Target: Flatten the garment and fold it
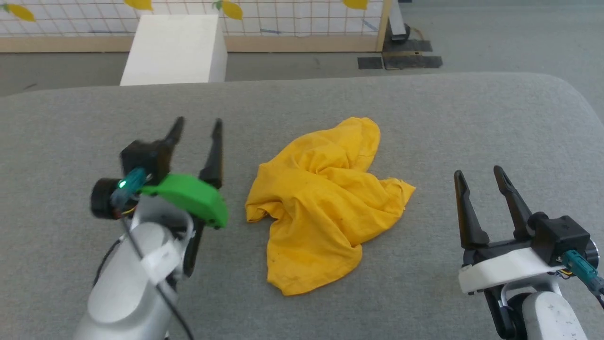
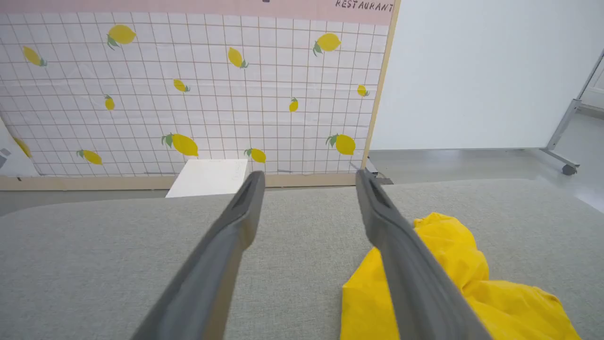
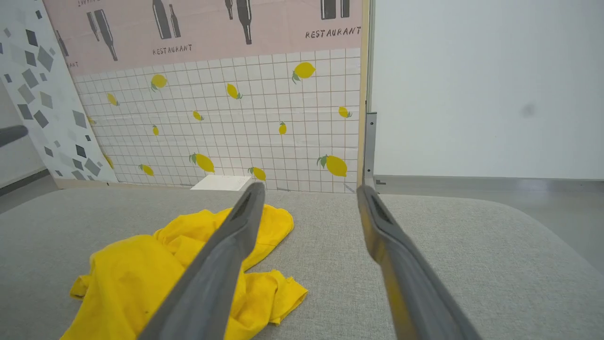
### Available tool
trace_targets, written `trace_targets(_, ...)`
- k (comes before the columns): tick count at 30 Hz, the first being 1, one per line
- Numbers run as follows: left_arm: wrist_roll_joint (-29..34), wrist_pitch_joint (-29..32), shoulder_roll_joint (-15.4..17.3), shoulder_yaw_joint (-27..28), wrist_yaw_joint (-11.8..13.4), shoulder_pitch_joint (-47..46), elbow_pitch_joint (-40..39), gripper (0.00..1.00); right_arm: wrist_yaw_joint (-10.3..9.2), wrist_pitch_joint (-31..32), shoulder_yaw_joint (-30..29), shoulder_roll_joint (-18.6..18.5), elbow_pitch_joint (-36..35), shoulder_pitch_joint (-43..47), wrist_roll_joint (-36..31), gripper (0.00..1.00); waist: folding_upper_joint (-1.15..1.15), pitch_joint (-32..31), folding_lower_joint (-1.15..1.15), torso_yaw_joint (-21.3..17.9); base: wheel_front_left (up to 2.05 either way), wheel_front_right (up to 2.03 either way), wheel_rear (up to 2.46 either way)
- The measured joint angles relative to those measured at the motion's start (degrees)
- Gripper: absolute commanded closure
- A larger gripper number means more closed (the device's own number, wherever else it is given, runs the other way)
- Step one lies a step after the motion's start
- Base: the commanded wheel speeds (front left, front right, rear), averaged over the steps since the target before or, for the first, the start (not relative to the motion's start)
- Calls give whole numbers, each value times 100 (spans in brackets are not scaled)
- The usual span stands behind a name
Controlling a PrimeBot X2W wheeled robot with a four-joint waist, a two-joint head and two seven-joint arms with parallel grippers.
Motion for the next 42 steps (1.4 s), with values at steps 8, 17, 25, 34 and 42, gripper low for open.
trace_targets(8,235,-861,211,436,-41,914,-334,0,0,147,-55,1,-166,77,-53,0,0,-147,0,195,0,0,0)
trace_targets(17,948,-887,-506,1518,-528,2129,-1290,0,0,450,-123,0,-264,274,-71,0,0,-175,0,412,0,0,0)
trace_targets(25,1262,-887,-1057,2005,-905,2369,-1450,0,0,1604,575,1,44,183,225,0,0,-77,0,589,0,0,0)
trace_targets(34,1445,-888,-1247,2064,-1146,2347,-1416,0,-1,3303,475,5,848,-558,-163,0,0,112,0,839,0,0,0)
trace_targets(42,1396,-888,-1266,1930,-1204,2226,-1368,0,-1,4350,204,-1,1709,-1044,-491,0,0,317,0,1112,0,0,0)
